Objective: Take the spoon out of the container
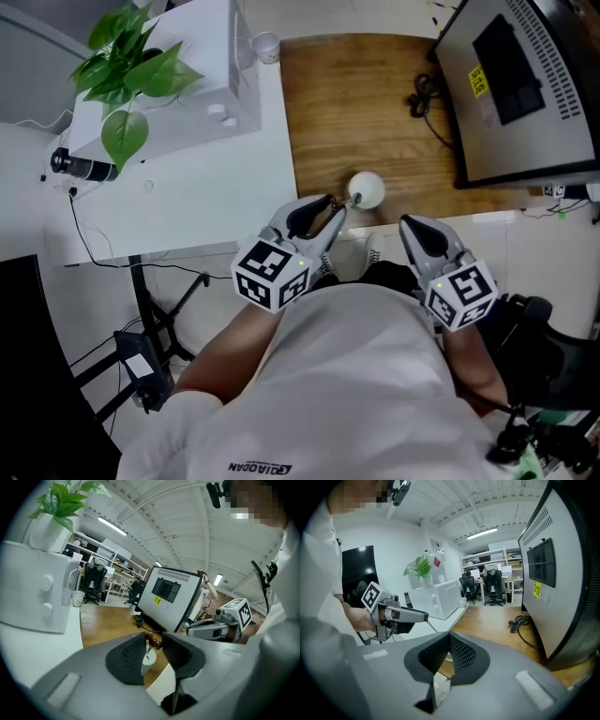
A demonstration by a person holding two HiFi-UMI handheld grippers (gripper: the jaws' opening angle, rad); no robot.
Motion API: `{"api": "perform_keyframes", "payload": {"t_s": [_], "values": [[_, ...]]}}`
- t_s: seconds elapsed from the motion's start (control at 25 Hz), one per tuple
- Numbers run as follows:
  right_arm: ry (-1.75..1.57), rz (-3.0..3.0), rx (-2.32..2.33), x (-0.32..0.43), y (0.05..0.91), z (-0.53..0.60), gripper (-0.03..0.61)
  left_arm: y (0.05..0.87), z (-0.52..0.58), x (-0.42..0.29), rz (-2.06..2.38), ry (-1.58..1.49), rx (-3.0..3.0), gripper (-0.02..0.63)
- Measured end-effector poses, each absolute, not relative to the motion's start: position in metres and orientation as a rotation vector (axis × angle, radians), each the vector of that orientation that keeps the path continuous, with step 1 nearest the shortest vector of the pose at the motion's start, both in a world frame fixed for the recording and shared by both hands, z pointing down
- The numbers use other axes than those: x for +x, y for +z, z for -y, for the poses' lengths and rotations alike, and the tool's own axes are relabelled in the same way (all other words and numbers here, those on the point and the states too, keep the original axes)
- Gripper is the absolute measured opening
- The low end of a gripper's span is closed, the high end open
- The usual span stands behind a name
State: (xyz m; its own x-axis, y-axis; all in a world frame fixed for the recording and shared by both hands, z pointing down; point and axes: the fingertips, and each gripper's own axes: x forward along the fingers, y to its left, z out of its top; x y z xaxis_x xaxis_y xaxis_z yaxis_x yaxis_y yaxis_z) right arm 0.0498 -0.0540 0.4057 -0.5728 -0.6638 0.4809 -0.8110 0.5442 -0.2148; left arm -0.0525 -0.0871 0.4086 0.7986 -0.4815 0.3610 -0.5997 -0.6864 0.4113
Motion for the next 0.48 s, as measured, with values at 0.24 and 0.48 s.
{"api": "perform_keyframes", "payload": {"t_s": [0.24, 0.48], "values": [[0.563, 2.471, 1.2, 0.05, 0.393, 0.043, 0.008, 0.394, 0.072, -0.052, 0.826, 0.282, 2.486, 0.107], [0.512, 2.526, 1.114, 0.057, 0.38, 0.021, 0.008, 0.379, 0.044, -0.043, 0.902, 0.265, 2.49, 0.107]]}}
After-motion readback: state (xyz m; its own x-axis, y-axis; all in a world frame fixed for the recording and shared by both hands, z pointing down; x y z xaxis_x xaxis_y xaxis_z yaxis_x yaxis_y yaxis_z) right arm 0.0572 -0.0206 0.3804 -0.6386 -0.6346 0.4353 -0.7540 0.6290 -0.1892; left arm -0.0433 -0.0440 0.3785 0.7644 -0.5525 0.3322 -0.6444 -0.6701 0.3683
